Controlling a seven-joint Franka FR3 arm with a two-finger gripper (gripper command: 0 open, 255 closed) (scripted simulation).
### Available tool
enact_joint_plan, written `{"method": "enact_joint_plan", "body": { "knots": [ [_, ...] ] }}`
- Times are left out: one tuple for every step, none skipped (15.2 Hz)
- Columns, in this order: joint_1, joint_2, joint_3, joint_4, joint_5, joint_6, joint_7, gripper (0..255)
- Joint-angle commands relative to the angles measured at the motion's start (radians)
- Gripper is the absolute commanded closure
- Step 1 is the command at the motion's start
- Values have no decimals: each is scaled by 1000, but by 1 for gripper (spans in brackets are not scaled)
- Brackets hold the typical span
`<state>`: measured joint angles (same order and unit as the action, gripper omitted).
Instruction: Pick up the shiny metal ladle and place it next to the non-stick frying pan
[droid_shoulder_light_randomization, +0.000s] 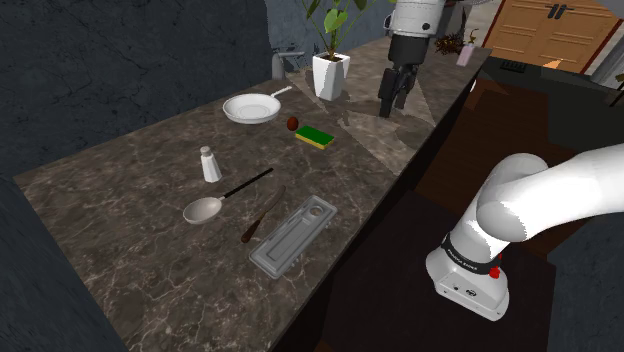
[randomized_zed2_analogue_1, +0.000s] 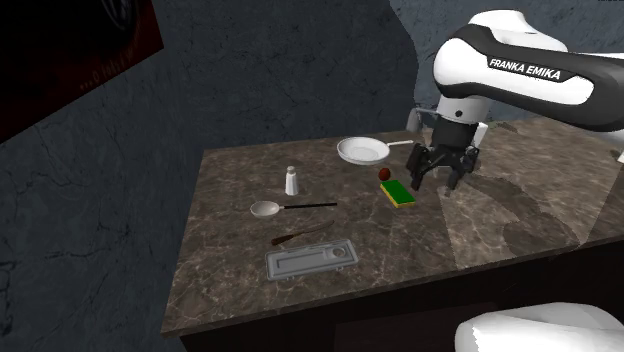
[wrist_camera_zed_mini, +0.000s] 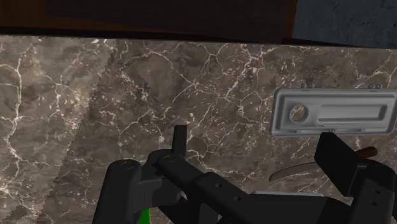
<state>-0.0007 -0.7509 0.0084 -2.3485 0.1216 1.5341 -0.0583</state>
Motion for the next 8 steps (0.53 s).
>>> {"method": "enact_joint_plan", "body": {
  "knots": [
    [0, 0, 0, 0, 0, 0, 0, 0],
    [-3, -12, 29, -22, 20, 20, 57, 0],
    [-8, -21, 60, -41, 41, 41, 113, 0],
    [-11, -28, 91, -59, 61, 62, 170, 0],
    [-14, -32, 122, -74, 81, 85, 226, 0],
    [-18, -33, 155, -87, 102, 107, 282, 0],
    [-21, -31, 188, -97, 121, 131, 338, 0],
    [-25, -27, 221, -105, 140, 156, 394, 0]
  ]
}}
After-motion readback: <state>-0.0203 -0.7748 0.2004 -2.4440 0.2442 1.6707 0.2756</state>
